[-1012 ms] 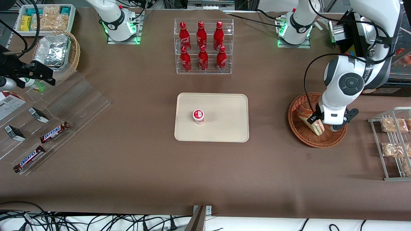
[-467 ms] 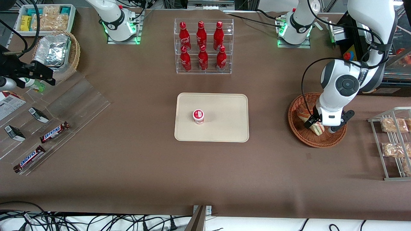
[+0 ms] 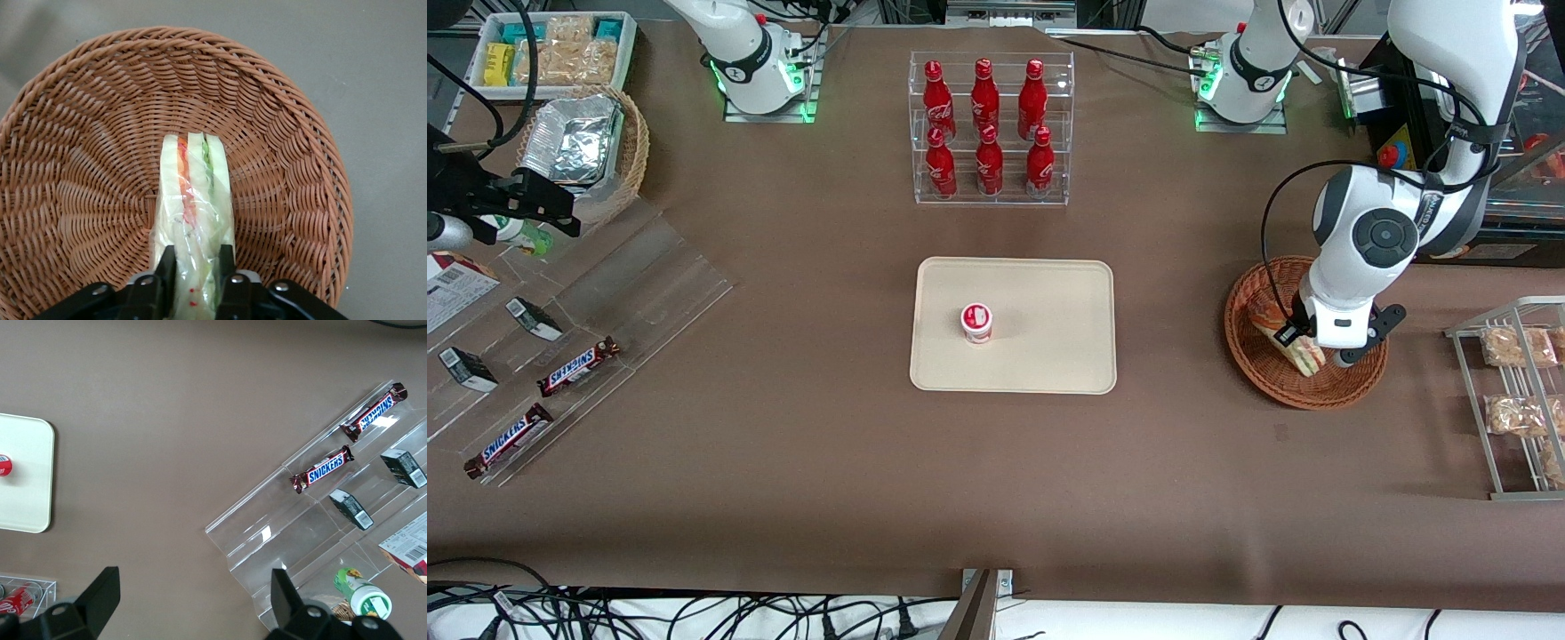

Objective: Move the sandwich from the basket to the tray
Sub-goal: 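Close the left gripper on the sandwich, then lift the sandwich and carry it toward the cream tray, then lower the sandwich onto the tray beside the small bottle, then open the left gripper to release the sandwich on the tray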

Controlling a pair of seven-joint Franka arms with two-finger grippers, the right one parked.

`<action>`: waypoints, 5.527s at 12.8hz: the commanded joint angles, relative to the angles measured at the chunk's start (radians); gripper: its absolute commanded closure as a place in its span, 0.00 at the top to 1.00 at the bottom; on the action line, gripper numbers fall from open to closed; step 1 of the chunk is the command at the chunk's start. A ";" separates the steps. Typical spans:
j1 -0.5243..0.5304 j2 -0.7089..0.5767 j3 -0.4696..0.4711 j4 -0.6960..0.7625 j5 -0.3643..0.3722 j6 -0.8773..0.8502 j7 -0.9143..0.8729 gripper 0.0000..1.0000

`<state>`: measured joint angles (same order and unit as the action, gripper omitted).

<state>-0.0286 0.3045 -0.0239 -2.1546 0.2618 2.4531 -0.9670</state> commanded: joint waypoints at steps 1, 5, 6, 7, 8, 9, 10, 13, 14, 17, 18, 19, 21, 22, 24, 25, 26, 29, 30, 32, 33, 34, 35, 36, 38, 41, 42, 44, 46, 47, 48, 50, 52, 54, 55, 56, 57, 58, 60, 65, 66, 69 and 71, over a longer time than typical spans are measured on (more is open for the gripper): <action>0.004 -0.016 0.002 -0.019 0.036 0.011 -0.018 0.21; -0.004 -0.050 -0.013 0.071 0.034 -0.174 0.013 0.21; -0.005 -0.057 -0.042 0.108 0.022 -0.245 0.016 0.22; -0.002 -0.068 -0.066 0.123 0.019 -0.287 0.016 0.22; -0.002 -0.083 -0.085 0.131 0.017 -0.311 0.019 0.22; -0.002 -0.099 -0.106 0.139 -0.004 -0.319 0.028 0.22; -0.002 -0.107 -0.125 0.172 -0.053 -0.357 0.069 0.22; -0.005 -0.110 -0.206 0.304 -0.139 -0.520 0.129 0.28; -0.005 -0.111 -0.243 0.312 -0.148 -0.522 0.132 0.25; -0.010 -0.107 -0.344 0.320 -0.150 -0.516 0.149 0.25; -0.011 -0.104 -0.369 0.320 -0.150 -0.513 0.149 0.25; -0.014 -0.096 -0.399 0.320 -0.150 -0.508 0.151 0.25; -0.014 -0.074 -0.457 0.318 -0.147 -0.476 0.152 0.25; -0.016 -0.059 -0.487 0.320 -0.147 -0.458 0.154 0.25; -0.017 -0.022 -0.533 0.318 -0.150 -0.377 0.143 0.25; -0.028 0.001 -0.544 0.318 -0.150 -0.349 0.139 0.25; -0.039 0.013 -0.544 0.318 -0.148 -0.327 0.139 0.25; -0.079 0.063 -0.542 0.309 -0.136 -0.246 0.116 0.26; -0.086 0.082 -0.541 0.303 -0.133 -0.206 0.103 0.26; -0.100 0.111 -0.538 0.305 -0.116 -0.171 0.102 0.26; -0.105 0.126 -0.539 0.305 -0.075 -0.151 0.093 0.26; -0.109 0.149 -0.539 0.305 -0.041 -0.125 0.056 0.26; -0.111 0.168 -0.539 0.305 0.005 -0.097 0.018 0.26; -0.113 0.185 -0.541 0.306 0.040 -0.080 -0.013 0.26; -0.114 0.208 -0.541 0.309 0.088 -0.060 -0.044 0.26; -0.119 0.237 -0.539 0.311 0.135 -0.051 -0.067 0.26; -0.120 0.251 -0.539 0.314 0.160 -0.049 -0.084 0.26; -0.120 0.262 -0.539 0.314 0.209 -0.049 -0.124 0.26; -0.120 0.271 -0.539 0.312 0.220 -0.020 -0.134 0.26; -0.120 0.277 -0.538 0.311 0.220 0.003 -0.147 0.26; -0.122 0.284 -0.536 0.312 0.220 0.004 -0.147 0.26; -0.128 0.294 -0.534 0.314 0.235 0.006 -0.150 0.26; -0.128 0.306 -0.534 0.314 0.296 0.006 -0.195 0.26; -0.126 0.312 -0.536 0.314 0.349 0.006 -0.236 0.26; -0.126 0.315 -0.536 0.314 0.349 0.006 -0.236 0.26; -0.126 0.315 -0.536 0.314 0.349 0.006 -0.236 0.26; -0.126 0.315 -0.536 0.314 0.349 0.006 -0.236 0.28; -0.126 0.315 -0.536 0.314 0.349 0.006 -0.236 0.30; -0.126 0.315 -0.536 0.312 0.349 0.006 -0.237 0.33; -0.126 0.314 -0.538 0.312 0.349 0.000 -0.256 1.00; -0.126 0.311 -0.538 0.312 0.349 -0.003 -0.257 1.00; -0.122 0.289 -0.545 0.311 0.344 -0.011 -0.282 1.00; -0.116 0.260 -0.551 0.312 0.332 -0.058 -0.280 1.00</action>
<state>-0.1466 0.6054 -0.5657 -1.8471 0.5802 2.4488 -1.2181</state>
